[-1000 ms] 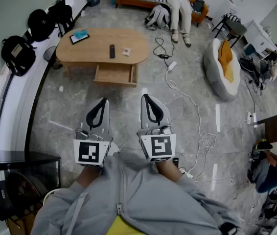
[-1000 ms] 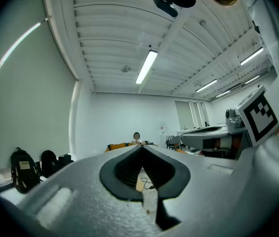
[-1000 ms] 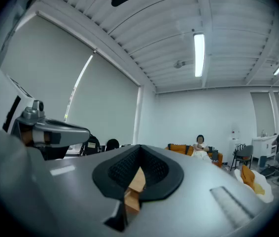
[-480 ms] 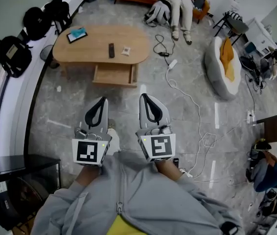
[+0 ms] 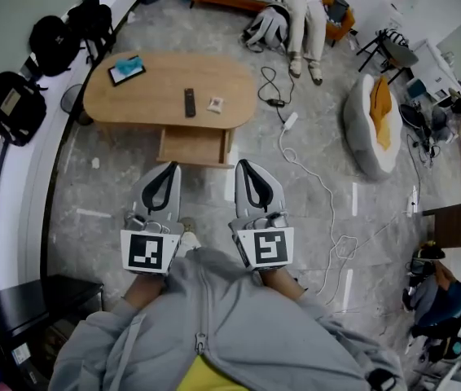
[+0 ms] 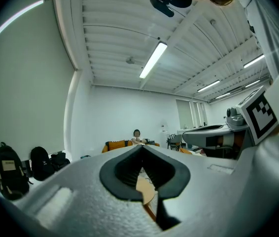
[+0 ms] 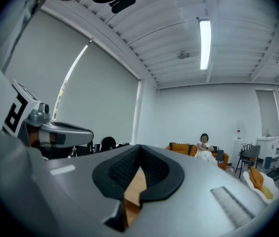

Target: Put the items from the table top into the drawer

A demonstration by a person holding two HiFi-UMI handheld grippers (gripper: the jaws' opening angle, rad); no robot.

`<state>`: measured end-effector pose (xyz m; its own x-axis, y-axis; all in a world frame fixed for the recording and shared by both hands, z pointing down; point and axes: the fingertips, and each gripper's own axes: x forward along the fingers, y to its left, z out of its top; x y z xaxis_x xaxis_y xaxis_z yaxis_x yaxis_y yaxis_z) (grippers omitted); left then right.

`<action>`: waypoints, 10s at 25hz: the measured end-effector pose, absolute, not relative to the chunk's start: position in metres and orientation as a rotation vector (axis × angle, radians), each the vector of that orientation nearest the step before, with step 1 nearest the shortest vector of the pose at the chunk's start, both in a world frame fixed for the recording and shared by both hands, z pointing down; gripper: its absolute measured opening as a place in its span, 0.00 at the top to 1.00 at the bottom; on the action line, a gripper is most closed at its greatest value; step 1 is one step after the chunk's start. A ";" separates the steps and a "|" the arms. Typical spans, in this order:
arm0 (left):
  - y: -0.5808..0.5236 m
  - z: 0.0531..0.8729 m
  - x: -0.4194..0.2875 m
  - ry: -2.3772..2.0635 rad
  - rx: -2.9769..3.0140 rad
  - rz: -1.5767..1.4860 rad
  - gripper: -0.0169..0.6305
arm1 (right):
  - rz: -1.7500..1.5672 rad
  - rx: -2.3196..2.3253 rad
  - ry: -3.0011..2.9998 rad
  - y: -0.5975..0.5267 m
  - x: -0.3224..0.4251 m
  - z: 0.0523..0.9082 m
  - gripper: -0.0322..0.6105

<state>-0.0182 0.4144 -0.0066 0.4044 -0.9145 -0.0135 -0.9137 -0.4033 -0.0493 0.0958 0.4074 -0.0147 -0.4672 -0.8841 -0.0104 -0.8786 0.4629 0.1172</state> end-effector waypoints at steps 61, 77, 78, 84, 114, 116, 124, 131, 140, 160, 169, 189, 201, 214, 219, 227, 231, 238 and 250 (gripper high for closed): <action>-0.045 0.198 -0.068 1.726 -2.790 -0.404 0.97 | 0.182 1.095 -2.525 -0.073 -0.005 0.284 0.79; -0.085 0.365 -0.077 1.572 -2.952 -0.525 0.97 | 0.321 1.031 -2.301 -0.086 -0.036 0.479 0.74; -0.088 0.374 -0.079 1.577 -2.959 -0.522 0.97 | 0.333 1.034 -2.290 -0.088 -0.037 0.488 0.73; -0.098 0.430 -0.088 1.614 -3.007 -0.543 0.97 | 0.427 1.043 -2.226 -0.098 -0.042 0.542 0.67; -0.091 0.521 -0.116 1.646 -3.099 -0.673 0.97 | 0.826 1.156 -1.762 -0.108 -0.038 0.646 0.61; -0.090 0.520 -0.116 1.649 -3.103 -0.668 0.97 | 0.840 1.156 -1.765 -0.109 -0.039 0.645 0.61; -0.080 0.515 -0.113 1.655 -3.109 -0.646 0.97 | 0.790 1.191 -1.859 -0.109 -0.036 0.613 0.61; -0.069 0.509 -0.103 1.641 -3.108 -0.635 0.97 | 0.763 1.219 -1.938 -0.092 -0.028 0.574 0.61; -0.053 0.504 -0.091 1.609 -3.130 -0.640 0.97 | 0.676 1.068 -2.072 -0.035 -0.025 0.534 0.61; 0.005 0.542 -0.097 1.627 -3.138 -0.822 0.97 | 0.148 0.184 -1.983 0.134 0.010 0.666 0.62; 0.020 0.558 -0.087 1.565 -3.185 -0.886 0.97 | -0.022 -0.147 -1.732 0.155 0.033 0.740 0.62; 0.020 0.566 -0.076 1.496 -3.242 -0.904 0.97 | 0.120 0.102 -1.787 0.132 0.031 0.719 0.52; -0.001 0.553 -0.049 1.470 -3.272 -0.799 0.97 | 0.313 0.634 -1.895 0.058 0.032 0.633 0.57; -0.066 0.544 -0.016 1.448 -3.264 -0.741 0.97 | 0.608 1.119 -1.829 -0.048 0.072 0.586 0.56; -0.095 0.542 -0.006 1.436 -3.264 -0.743 0.97 | 0.725 1.237 -1.789 -0.083 0.087 0.589 0.52; -0.139 0.546 0.004 1.396 -3.272 -0.753 0.97 | 0.989 1.325 -1.667 -0.117 0.097 0.622 0.44; -0.147 0.550 0.006 1.387 -3.282 -0.765 0.97 | 1.042 1.346 -1.598 -0.122 0.105 0.638 0.44; -0.148 0.551 -0.001 1.412 -3.275 -0.770 0.97 | 1.036 1.358 -1.546 -0.134 0.105 0.649 0.48; -0.126 0.548 -0.007 1.426 -3.281 -0.759 0.97 | 0.984 1.325 -1.624 -0.137 0.087 0.638 0.65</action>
<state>-0.0067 -0.1259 0.5478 0.6349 -0.5520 0.5405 -0.7567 -0.5856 0.2907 0.0874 -0.1365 0.6383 -0.1283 -0.3613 0.9236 -0.9858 0.1478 -0.0791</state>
